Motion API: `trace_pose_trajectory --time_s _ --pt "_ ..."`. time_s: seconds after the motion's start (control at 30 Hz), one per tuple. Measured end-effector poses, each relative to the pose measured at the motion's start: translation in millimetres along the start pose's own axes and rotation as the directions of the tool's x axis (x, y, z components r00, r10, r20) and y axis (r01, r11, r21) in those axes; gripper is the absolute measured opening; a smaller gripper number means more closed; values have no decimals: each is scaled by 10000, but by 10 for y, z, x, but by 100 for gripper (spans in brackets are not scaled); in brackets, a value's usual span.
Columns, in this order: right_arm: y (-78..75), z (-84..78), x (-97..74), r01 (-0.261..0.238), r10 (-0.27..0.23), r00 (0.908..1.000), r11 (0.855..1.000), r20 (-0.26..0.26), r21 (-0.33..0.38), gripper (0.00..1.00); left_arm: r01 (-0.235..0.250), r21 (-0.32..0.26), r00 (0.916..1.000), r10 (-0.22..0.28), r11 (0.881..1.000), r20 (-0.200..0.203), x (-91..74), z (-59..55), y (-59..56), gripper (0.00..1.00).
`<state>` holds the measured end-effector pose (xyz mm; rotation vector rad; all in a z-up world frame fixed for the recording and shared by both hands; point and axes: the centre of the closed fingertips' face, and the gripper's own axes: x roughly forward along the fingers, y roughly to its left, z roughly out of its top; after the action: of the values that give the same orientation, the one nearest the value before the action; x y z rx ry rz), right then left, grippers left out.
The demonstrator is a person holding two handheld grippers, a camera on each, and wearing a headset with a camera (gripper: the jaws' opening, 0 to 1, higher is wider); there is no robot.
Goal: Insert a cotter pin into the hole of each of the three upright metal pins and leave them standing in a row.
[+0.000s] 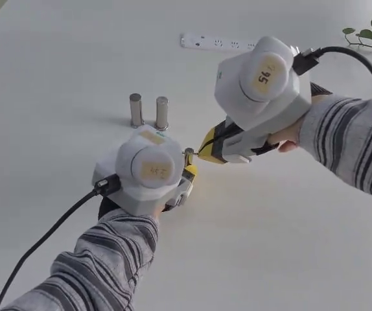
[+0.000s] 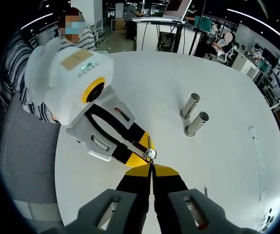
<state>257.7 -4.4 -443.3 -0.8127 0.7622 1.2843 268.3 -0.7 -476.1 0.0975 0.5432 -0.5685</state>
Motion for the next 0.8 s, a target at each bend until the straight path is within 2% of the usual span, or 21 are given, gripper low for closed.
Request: trace_pose_trajectory --time_s 0.1,0.17,0.23,0.47,0.63,0.8 --pt "-1 -5 8 -3 3 10000 10000 11 -6 0 -9 -17 10000 9 10000 5 1 -1 3 5" --pt "-18 -25 12 121 -119 9999 9996 -69 236 0 -14 -92 10000 14 10000 35 2 -2 4 5" --pt "-30 -56 12 173 -168 9997 9993 -163 334 3 -34 -221 10000 36 9997 81 1 -3 9 5" --pt "-74 -110 -23 632 -682 9973 9871 290 1470 14 -61 -106 9999 62 9999 87 -2 -1 2 5" --pt "-61 -143 -69 739 -961 9925 9639 755 2558 18 -81 -87 9999 82 9999 132 1 5 24 5" --pt "-70 -231 -128 905 -1261 9879 9416 905 3242 22 -218 -51 9997 219 9997 69 -17 7 89 5"
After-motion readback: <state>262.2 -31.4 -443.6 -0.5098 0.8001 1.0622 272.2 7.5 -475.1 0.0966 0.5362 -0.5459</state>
